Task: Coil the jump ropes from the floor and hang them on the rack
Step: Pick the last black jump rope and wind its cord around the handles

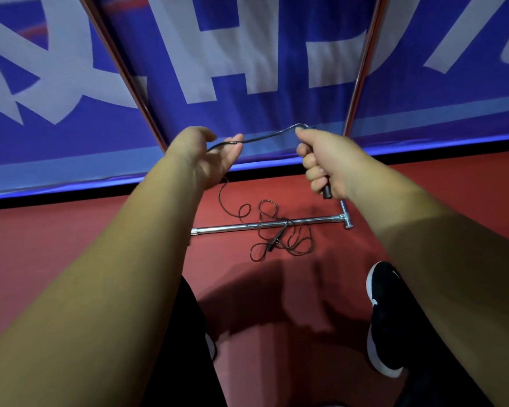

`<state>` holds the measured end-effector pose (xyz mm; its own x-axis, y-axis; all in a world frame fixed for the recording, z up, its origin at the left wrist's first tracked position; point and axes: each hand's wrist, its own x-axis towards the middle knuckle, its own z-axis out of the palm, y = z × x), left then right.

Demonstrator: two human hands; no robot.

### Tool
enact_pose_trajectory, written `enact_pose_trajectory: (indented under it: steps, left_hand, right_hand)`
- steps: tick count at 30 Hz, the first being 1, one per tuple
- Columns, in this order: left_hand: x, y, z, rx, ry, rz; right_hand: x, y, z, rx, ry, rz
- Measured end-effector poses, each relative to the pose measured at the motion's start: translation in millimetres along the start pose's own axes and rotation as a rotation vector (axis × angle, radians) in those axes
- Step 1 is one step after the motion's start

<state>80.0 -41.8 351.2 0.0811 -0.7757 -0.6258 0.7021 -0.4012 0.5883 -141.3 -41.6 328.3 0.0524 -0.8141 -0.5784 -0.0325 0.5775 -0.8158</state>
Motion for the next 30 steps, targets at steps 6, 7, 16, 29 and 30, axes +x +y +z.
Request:
enact_pose_trajectory:
  steps: [6, 7, 16, 29, 30]
  left_hand:
    - [-10, 3, 3, -0.011, -0.053, -0.167]
    - [-14, 4, 7, -0.057, -0.117, -0.232]
    - [-38, -15, 32, 0.108, -0.445, -0.365]
    - [14, -45, -18, 1.577, -0.054, 0.026]
    - [18, -52, -21, 1.625, -0.090, -0.039]
  right_hand:
    - [8, 6, -4, -0.285, 0.038, -0.160]
    - [12, 12, -6, -0.376, 0.053, -0.146]
    - [6, 50, 33, -0.583, -0.105, -0.253]
    - [15, 50, -2, -1.109, 0.188, 0.105]
    - [14, 58, -4, -1.053, 0.146, 0.184]
